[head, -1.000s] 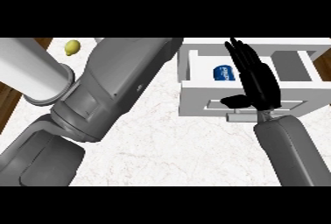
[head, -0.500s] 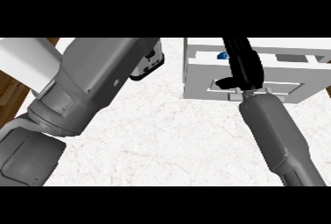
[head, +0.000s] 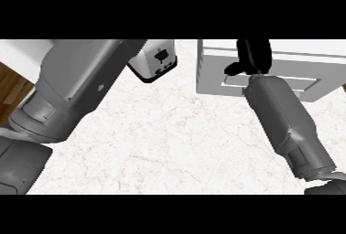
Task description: Pick up the can, place it into the drawer and close the drawer
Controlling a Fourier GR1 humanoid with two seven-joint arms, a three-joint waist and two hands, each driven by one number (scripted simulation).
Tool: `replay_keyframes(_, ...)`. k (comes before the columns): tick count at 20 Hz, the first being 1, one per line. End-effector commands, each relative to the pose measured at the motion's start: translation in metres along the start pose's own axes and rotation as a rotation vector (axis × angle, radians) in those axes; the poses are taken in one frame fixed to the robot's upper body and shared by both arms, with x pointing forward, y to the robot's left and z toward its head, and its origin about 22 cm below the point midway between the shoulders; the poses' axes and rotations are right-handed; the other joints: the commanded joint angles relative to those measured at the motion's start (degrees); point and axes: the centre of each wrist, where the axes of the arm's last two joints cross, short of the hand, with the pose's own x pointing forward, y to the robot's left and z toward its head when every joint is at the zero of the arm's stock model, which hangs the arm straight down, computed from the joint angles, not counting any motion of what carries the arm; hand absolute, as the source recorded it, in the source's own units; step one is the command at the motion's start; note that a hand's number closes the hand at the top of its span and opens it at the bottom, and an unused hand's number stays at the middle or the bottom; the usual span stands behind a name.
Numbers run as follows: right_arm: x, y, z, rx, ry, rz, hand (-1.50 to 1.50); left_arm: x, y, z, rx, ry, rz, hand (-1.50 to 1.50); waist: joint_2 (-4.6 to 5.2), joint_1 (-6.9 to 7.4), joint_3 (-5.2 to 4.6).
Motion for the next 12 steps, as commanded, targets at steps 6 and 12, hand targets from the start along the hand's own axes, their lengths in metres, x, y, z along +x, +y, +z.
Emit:
replay_keyframes(6, 0.010, -0.031, -0.048, -0.066, -0.006, 0.044, -1.50, -0.008, 0.023, 0.006, -0.010, 0.002, -0.004, -1.50, 0.27, 1.35, 0.00)
replay_keyframes(12, 0.015, -0.022, -0.045, -0.097, 0.005, -0.061, -1.50, -0.012, 0.045, 0.008, -0.004, -0.006, -0.015, -1.50, 0.77, 1.76, 0.10)
